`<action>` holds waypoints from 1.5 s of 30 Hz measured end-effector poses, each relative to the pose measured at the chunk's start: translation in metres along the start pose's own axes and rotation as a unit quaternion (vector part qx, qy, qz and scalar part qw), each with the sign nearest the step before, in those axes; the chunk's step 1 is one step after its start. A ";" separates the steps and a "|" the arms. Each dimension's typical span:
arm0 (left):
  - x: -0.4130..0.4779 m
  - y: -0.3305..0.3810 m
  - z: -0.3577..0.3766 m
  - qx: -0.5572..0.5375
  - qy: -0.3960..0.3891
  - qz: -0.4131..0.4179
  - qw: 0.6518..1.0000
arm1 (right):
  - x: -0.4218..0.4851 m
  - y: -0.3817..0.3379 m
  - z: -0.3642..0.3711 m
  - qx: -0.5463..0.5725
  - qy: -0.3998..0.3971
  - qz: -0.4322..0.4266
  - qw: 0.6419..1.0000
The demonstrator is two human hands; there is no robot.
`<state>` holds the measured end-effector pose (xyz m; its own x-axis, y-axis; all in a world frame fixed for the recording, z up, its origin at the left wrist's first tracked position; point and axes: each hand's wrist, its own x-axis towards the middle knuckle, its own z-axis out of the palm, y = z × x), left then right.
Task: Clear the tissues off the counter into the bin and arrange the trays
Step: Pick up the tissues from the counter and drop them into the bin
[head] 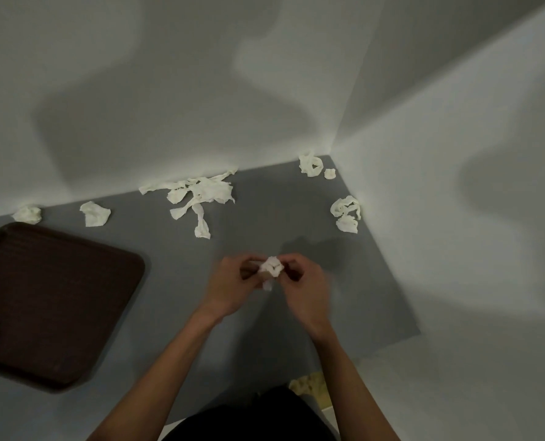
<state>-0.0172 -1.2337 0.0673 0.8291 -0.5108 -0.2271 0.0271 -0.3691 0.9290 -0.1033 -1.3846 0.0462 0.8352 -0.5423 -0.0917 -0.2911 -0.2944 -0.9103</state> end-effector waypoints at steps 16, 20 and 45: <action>0.030 0.002 0.034 -0.012 0.101 -0.005 0.995 | 0.106 0.051 -0.051 -0.271 0.023 -0.049 0.961; 0.028 -0.011 0.032 -0.012 0.084 -0.011 0.996 | 0.162 0.100 -0.079 -0.339 0.006 0.023 0.940; -0.146 -0.052 0.151 -0.028 0.076 -0.066 0.995 | -0.144 0.146 -0.138 -0.047 0.068 0.110 0.990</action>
<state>-0.2238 -1.2571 0.0079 0.8909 -0.3361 -0.3055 0.1686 -0.3798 0.9096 -0.3303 -1.4581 -0.0176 0.6777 -0.7007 -0.2230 -0.5072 -0.2259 -0.8317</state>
